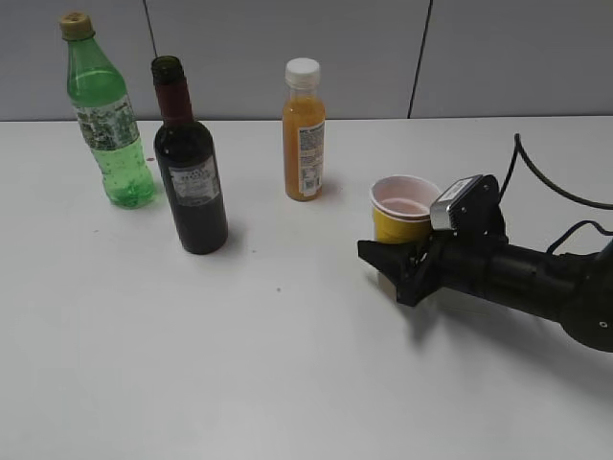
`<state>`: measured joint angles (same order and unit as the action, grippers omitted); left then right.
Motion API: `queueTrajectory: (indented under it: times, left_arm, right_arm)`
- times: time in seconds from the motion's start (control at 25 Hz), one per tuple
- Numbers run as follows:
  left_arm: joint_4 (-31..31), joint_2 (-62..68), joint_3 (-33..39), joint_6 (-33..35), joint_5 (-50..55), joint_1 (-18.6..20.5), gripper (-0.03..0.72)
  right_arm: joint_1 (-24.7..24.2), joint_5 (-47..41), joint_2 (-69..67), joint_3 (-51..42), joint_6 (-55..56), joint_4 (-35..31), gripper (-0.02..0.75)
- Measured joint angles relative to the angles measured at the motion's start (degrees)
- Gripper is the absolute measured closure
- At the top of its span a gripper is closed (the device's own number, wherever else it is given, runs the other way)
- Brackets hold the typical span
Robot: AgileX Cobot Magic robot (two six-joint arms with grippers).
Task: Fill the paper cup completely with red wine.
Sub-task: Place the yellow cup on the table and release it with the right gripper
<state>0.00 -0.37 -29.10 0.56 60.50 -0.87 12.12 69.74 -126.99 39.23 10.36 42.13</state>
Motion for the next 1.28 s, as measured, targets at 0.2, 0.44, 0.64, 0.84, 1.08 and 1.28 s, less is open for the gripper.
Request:
queueTrajectory:
  times: [0.2,0.44,0.64,0.84,1.08,1.28]
  left_arm:
    - [0.00,0.00,0.00,0.00,0.00,0.00,0.106]
    - [0.00,0.00,0.00,0.00,0.00,0.00,0.106]
    - [0.00,0.00,0.00,0.00,0.00,0.00,0.106]
    - [0.00,0.00,0.00,0.00,0.00,0.00,0.106]
    - [0.00,0.00,0.00,0.00,0.00,0.00,0.106]
    - [0.00,0.00,0.00,0.00,0.00,0.00,0.106]
  right_arm:
    - [0.00,-0.18,-3.49,4.28,1.63,10.59,0.299]
    - [1.77,-0.18,-6.48,11.45,4.20,21.88,0.299]
    - [3.62,-0.18,-7.11,14.33,4.76,23.29,0.300]
    - [6.77,-0.18,-10.22,18.19,4.82,23.35,0.300]
    - [8.98,-0.03,-12.10,19.77,4.94,23.73,0.300]
    - [9.04,-0.03,-12.10,19.77,4.94,24.04,0.276]
